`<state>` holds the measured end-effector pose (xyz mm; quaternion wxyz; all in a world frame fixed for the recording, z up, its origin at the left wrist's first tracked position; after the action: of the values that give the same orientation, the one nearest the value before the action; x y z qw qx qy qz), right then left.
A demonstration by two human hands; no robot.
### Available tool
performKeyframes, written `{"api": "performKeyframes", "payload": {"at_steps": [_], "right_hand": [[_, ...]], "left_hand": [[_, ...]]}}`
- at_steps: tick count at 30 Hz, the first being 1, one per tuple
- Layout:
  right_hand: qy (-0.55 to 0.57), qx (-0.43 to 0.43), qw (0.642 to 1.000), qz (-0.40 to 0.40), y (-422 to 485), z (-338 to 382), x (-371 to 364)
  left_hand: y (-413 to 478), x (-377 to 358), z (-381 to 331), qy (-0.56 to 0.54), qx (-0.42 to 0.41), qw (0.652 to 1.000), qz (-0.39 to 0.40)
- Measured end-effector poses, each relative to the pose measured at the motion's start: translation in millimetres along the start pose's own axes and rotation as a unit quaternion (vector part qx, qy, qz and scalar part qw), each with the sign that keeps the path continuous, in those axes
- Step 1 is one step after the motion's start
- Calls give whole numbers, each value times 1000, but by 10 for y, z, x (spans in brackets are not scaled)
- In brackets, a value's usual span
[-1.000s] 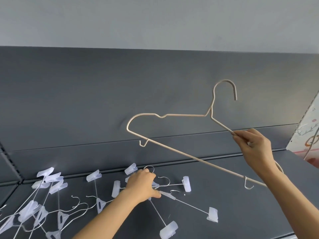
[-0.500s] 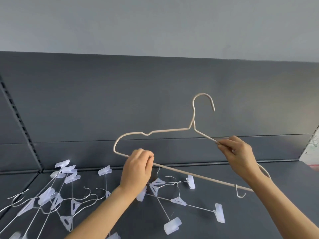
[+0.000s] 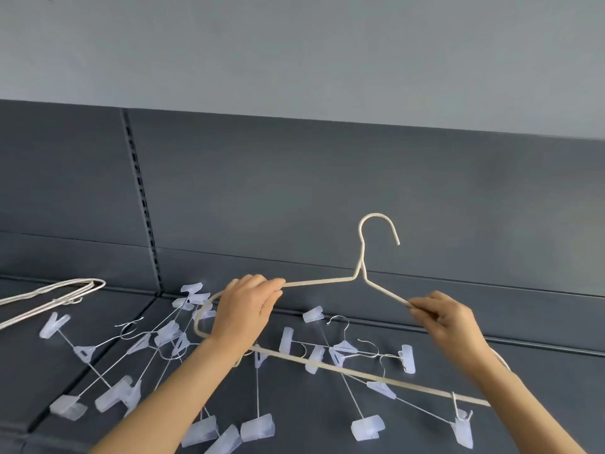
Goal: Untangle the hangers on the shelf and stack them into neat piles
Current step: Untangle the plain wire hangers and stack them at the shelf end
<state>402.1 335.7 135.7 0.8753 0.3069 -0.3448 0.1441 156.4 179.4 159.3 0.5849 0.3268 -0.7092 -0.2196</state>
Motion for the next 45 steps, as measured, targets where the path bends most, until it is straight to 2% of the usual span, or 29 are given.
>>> {"api": "performKeyframes", "payload": {"at_steps": [4,9,14,19,24,32,37,45], "right_hand": [[-23,19,1000,-10,76,363,-231],[-31,25,999,11,140,1070,-851],[-62,58,996,16,112,2016,-1600],[-109,87,990,32,18,2956,-2482],[-83,91,990,69,-79,3629,-3219],[-44,81,983,160,-118,4175,-4078],[-43,96,976,191,31,4374,-4484],[-6,116,967,228,411,4561,-5177]], "left_hand": [[-196,271,304,11,26,1000,-6],[-581,759,1027,15,81,997,-11],[-1119,1383,2161,16,188,982,-10],[-1652,2024,3264,27,260,965,-19],[-2132,2535,4278,45,363,930,-29],[-2694,2924,5361,66,493,867,-10],[-2766,2902,5801,41,534,844,-4],[-2704,2543,6363,38,579,810,81]]}}
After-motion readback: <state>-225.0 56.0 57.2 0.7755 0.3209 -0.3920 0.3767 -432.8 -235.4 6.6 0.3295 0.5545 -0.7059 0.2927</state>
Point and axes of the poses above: each hand's wrist, its own y-axis towards the middle knuckle, its own x-axis out of the back of the hand, z = x × y, the point moved 10 cm from there along y, towards the middle knuckle
